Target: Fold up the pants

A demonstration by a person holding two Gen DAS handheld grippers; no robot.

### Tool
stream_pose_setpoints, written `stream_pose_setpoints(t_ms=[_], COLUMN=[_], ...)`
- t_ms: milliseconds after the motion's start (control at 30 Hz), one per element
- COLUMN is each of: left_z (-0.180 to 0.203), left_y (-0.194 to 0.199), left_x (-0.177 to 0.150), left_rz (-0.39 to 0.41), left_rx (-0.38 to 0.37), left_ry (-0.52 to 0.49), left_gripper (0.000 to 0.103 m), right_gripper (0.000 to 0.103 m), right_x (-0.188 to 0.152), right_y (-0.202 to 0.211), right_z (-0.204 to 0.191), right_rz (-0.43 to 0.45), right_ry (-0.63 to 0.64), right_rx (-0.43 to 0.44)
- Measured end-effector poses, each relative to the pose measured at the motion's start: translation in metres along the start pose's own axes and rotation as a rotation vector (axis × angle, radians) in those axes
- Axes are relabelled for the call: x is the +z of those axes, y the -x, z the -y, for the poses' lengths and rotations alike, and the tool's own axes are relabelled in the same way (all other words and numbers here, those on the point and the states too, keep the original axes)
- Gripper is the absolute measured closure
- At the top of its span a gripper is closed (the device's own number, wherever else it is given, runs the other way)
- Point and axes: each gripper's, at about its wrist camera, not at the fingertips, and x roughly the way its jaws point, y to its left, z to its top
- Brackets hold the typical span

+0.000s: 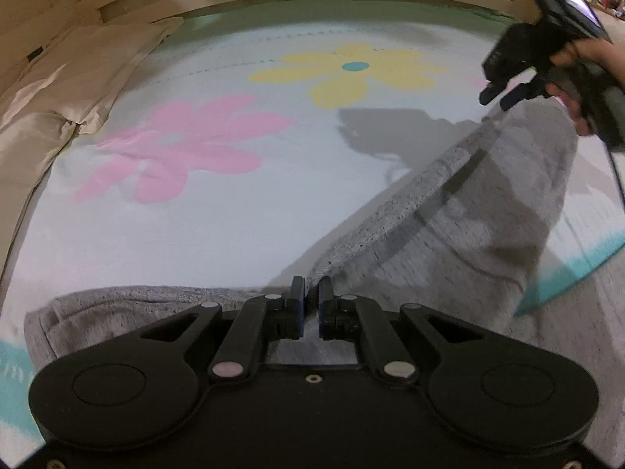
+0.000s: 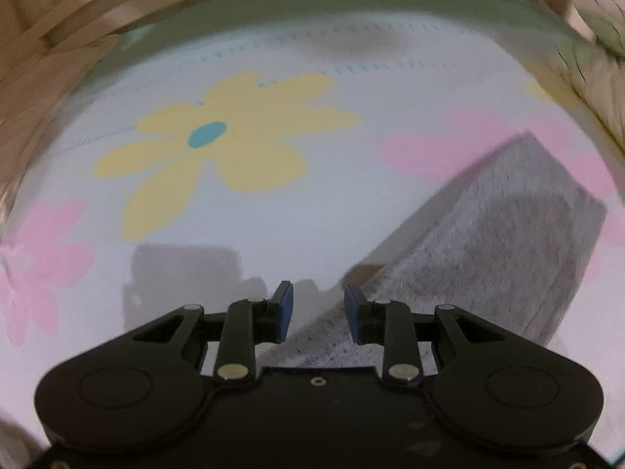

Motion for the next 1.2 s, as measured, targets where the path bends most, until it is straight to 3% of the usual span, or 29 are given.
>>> stream_pose_setpoints(t_ms=[333, 533, 567, 600, 667, 933, 1200], left_z=[-0.002, -0.002, -0.001, -0.001, 0.000, 0.007, 0.034], left_y=[0.004, 0.005, 0.005, 0.006, 0.008, 0.039, 0.095], left_x=[-0.005, -0.007, -0.007, -0.007, -0.006, 0.006, -0.004], left_rz=[0.028, 0.026, 0.026, 0.026, 0.026, 0.025, 0.013], left_rx=[0.015, 0.019, 0.023, 0.025, 0.031, 0.045, 0.057], left_ry=[0.022, 0.022, 0.021, 0.021, 0.018, 0.000, -0.043], left_gripper=[0.095, 0.095, 0.095, 0.095, 0.095, 0.095, 0.095], right_gripper=[0.072, 0.072, 0.079, 0.100, 0.099, 0.100, 0.100], right_x=[0.006, 0.012, 0.011, 0.010, 0.008, -0.011, -0.060], right_y=[-0.008, -0.029, -0.033, -0.035, -0.034, 0.036, 0.131], right_z=[0.022, 0.036, 0.036, 0.036, 0.037, 0.062, 0.106], right_rz=[0.006, -0.051, -0.052, -0.048, -0.047, 0.034, 0.090], right_ry=[-0.092, -0.214, -0.218, -0.212, -0.181, -0.113, -0.145], right_rx=[-0.077, 0.015, 0.008, -0.002, 0.000, 0.027, 0.041])
